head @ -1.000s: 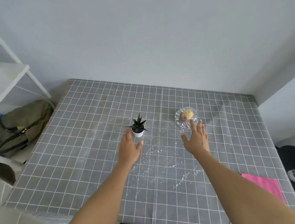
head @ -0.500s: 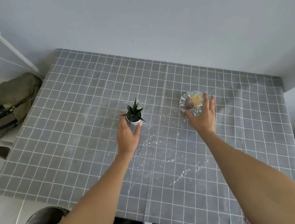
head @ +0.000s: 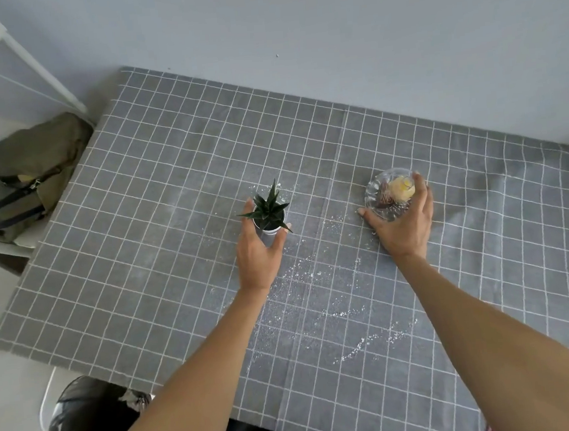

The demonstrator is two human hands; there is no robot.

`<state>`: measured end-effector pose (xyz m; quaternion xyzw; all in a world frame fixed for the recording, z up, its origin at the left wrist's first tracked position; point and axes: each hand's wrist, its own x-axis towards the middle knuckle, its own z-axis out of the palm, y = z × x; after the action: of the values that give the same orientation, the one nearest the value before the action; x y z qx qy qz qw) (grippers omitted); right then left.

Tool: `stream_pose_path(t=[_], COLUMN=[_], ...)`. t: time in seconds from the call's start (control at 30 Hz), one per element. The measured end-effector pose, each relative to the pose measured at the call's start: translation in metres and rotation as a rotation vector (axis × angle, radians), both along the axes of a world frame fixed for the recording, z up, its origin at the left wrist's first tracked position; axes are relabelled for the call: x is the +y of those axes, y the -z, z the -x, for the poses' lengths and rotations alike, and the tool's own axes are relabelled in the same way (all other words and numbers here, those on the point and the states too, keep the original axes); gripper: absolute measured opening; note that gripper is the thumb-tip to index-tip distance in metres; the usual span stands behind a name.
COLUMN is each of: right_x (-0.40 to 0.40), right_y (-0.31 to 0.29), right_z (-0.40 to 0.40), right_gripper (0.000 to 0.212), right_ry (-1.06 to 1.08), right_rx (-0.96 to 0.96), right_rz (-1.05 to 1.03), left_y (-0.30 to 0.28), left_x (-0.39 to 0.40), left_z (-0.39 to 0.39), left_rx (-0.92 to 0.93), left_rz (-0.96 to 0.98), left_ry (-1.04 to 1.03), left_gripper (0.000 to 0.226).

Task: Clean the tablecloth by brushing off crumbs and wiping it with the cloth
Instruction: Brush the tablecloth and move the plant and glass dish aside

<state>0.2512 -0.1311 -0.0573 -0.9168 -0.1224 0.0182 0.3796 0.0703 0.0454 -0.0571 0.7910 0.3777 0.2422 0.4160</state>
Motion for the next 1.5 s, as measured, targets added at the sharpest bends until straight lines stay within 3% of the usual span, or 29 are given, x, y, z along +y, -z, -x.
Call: stream_pose_path(t=[0.8, 1.1, 1.5], right_x=[0.018, 0.054, 0.167], right_y=[0.013, 0.013, -0.006], right_z=[0.0, 0.034, 0.091], right_gripper=[0.104, 0.096, 0.092], right_ry=[0.025, -0.193, -0.513], right_rx=[-0.036, -0.169, -0.257], right_rz=[-0.007, -0.011, -0.081], left_y=[-0.004, -0.015, -0.022], left_x=[0.013, 0.026, 0.077], left_z=[0.007, 0.023, 0.099], left_rx=[-0.005, -0.002, 0.009], left_rz=[-0.04, -0.059, -0.062], left_ry=[-0.077, -0.151, -0.392], left_gripper=[0.062, 0.059, 0.056])
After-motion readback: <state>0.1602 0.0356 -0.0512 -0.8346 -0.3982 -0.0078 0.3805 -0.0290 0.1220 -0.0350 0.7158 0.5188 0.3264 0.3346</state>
